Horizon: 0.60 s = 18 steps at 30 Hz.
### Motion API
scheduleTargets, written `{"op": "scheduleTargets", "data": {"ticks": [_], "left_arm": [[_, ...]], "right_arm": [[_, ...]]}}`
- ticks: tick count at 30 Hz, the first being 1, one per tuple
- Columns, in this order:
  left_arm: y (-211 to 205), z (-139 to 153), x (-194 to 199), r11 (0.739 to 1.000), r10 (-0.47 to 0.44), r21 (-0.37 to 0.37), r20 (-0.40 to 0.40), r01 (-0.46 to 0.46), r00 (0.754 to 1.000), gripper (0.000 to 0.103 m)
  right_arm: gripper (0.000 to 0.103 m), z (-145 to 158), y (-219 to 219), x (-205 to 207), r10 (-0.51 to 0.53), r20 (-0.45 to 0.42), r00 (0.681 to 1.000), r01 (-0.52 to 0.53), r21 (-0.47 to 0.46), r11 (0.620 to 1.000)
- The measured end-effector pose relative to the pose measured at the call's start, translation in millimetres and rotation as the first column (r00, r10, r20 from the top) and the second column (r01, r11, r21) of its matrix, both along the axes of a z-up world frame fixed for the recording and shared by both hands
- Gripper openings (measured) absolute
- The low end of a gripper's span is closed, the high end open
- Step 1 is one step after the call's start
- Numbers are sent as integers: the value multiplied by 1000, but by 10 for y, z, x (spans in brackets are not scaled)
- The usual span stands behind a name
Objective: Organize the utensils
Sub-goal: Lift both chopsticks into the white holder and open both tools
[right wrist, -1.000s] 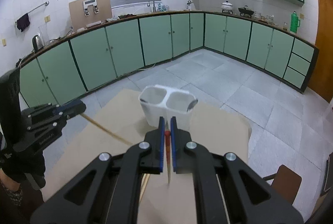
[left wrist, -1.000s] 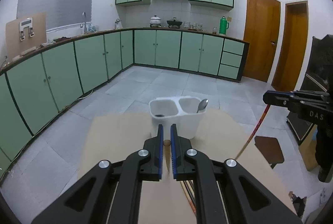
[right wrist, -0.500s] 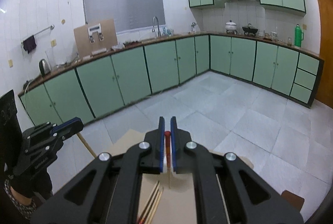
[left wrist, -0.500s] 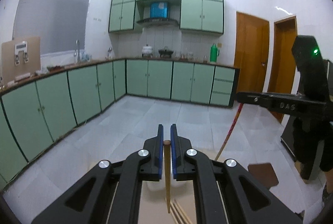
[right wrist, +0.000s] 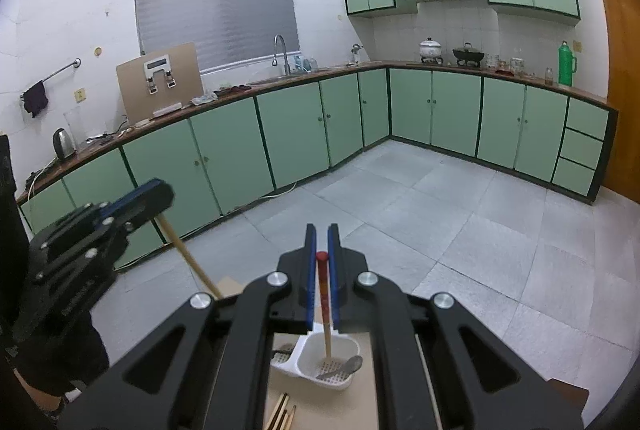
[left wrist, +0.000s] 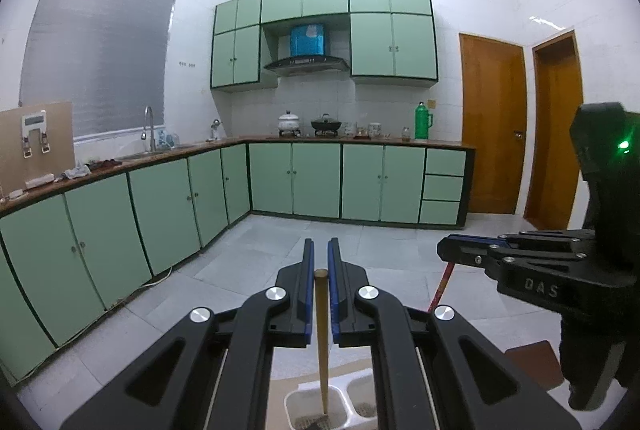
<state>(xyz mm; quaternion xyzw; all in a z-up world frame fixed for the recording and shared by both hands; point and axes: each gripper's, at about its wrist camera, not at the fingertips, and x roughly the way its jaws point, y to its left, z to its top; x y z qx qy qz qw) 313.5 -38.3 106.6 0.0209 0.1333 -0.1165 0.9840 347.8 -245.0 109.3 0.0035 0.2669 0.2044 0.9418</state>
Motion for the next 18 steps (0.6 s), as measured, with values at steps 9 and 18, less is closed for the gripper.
{"op": "scheduleTargets", "data": {"ticks": [9, 18], "left_arm": [[-47, -725, 504, 999, 10, 35, -159, -5, 987, 7], [81, -796, 434, 999, 11, 36, -184, -5, 983, 35]], "right_arm": [[5, -638, 92, 164, 10, -98, 995, -11, -8, 1000], [30, -703, -23, -15, -33, -109, 993, 34, 6, 999]]}}
